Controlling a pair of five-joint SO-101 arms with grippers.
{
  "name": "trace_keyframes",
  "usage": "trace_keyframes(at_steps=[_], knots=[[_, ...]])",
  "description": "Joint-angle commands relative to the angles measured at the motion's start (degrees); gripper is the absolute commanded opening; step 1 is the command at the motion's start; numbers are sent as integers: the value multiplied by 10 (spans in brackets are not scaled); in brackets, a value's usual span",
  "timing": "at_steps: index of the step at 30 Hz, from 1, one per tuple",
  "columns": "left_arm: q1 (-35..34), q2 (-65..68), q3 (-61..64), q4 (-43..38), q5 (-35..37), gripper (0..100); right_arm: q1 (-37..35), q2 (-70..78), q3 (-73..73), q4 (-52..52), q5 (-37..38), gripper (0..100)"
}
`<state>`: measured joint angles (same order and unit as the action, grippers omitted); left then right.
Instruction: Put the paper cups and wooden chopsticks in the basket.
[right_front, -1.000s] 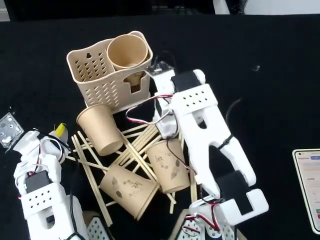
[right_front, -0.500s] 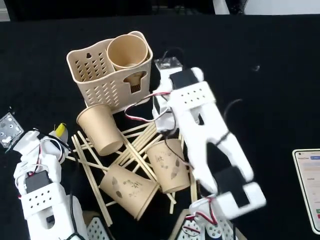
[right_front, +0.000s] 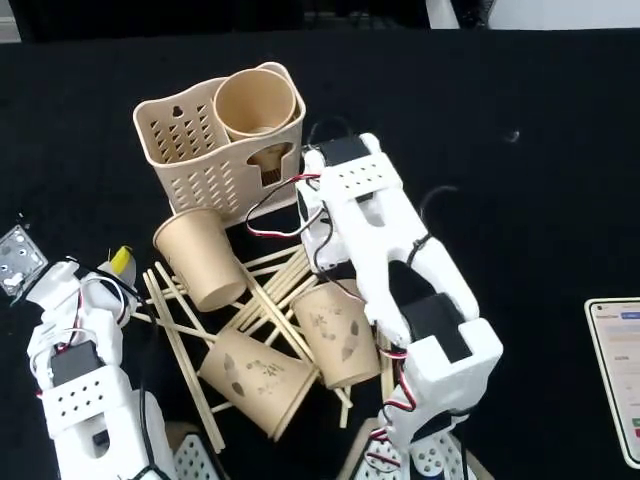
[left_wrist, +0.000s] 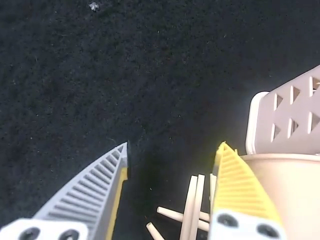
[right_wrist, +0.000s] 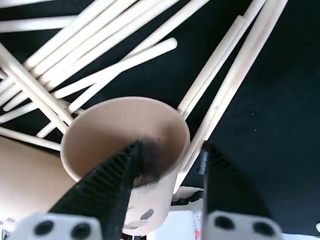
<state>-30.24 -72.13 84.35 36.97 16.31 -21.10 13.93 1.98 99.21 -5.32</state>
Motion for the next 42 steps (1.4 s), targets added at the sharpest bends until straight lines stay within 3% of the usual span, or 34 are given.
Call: trace_keyframes(at_steps=[1, 19, 25, 27, 32, 34, 37, 42], knots=[[-7, -8, -10, -10, 3, 278, 9, -3, 9, 20, 53, 26], [-7, -9, -7, -10, 3, 278, 28, -234, 57, 20, 127, 15], [-8, -9, -8, -10, 3, 278, 43, -193, 82, 20, 139, 217], [-9, -9, -9, -10, 3, 278, 53, -189, 77, 20, 229, 216], [-9, -9, -10, -10, 3, 278, 80, -309, 61, 20, 610, 194], [-9, -9, -10, -10, 3, 278, 82, -384, 84, 20, 696, 194], [-6, -9, -11, -10, 3, 278, 33, -474, 175, 20, 736, 195], [-5, -9, -11, -11, 3, 278, -67, -505, 278, 19, 669, 276]])
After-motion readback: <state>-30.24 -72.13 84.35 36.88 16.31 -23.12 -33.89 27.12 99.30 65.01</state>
